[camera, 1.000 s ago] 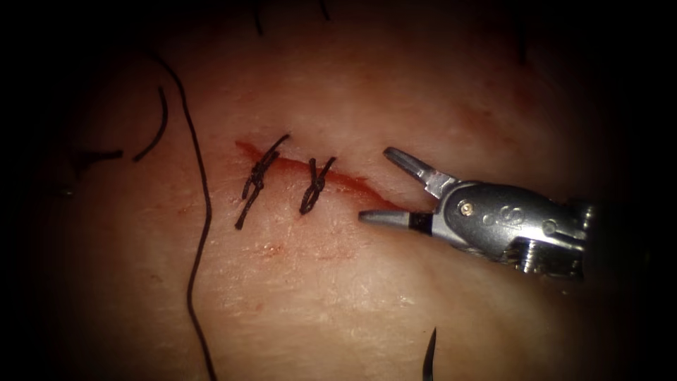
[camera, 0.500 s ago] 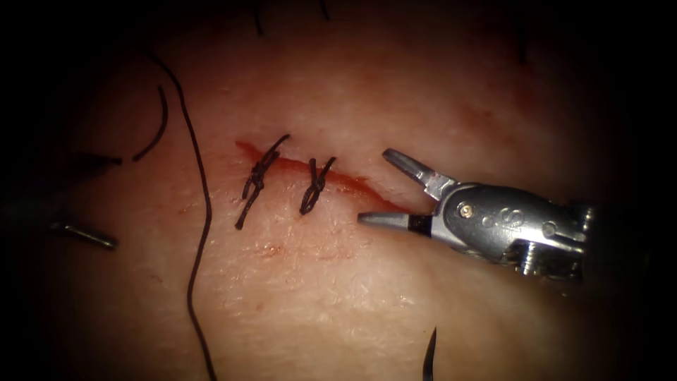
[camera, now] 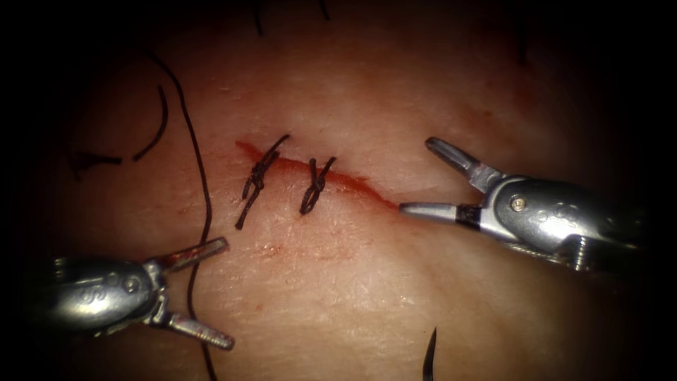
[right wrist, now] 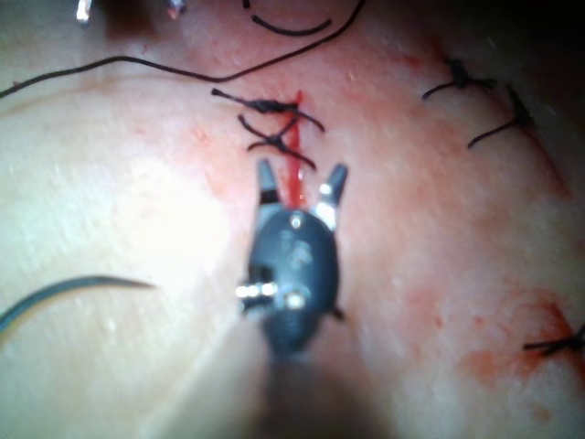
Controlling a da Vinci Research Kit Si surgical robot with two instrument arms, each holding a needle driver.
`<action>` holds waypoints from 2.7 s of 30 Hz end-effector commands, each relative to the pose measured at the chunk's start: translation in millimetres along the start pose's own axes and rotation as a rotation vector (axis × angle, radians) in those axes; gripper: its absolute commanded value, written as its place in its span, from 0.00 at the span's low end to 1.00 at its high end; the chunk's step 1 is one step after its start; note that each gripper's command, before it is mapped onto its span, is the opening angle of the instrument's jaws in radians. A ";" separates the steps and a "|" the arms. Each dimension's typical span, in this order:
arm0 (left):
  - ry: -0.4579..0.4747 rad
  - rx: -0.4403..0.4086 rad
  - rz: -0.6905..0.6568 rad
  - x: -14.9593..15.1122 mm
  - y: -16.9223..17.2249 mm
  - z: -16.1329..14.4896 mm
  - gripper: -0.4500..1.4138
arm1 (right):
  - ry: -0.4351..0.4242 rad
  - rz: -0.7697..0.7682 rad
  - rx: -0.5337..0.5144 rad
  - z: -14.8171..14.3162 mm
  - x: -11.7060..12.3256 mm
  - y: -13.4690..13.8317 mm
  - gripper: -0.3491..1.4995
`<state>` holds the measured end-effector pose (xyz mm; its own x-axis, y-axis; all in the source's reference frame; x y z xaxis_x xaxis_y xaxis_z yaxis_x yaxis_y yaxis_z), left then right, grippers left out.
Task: Wound Closure
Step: Pick up the needle using the left gripper
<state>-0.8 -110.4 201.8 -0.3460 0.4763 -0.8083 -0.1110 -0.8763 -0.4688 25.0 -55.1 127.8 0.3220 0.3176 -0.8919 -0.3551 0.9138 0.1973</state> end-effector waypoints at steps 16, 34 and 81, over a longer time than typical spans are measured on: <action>-0.315 -0.228 0.490 1.0 0.7 15.3 0.74 | -0.021 0.004 -0.060 -1.1 -2.8 0.9 0.91; -0.317 -0.706 0.592 -1.6 -1.4 17.7 0.62 | -0.018 0.018 -0.064 -1.3 -3.4 0.7 0.91; -0.389 -0.949 0.630 -2.7 -2.3 16.8 0.00 | 0.000 0.052 -0.065 -0.9 -3.7 0.2 0.93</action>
<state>-14.6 -109.3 210.1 -0.3742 -0.2213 -0.9005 0.8460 -0.4791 -0.2339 22.3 -56.2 130.1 0.3028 0.3643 -0.8807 -0.4301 0.8769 0.2148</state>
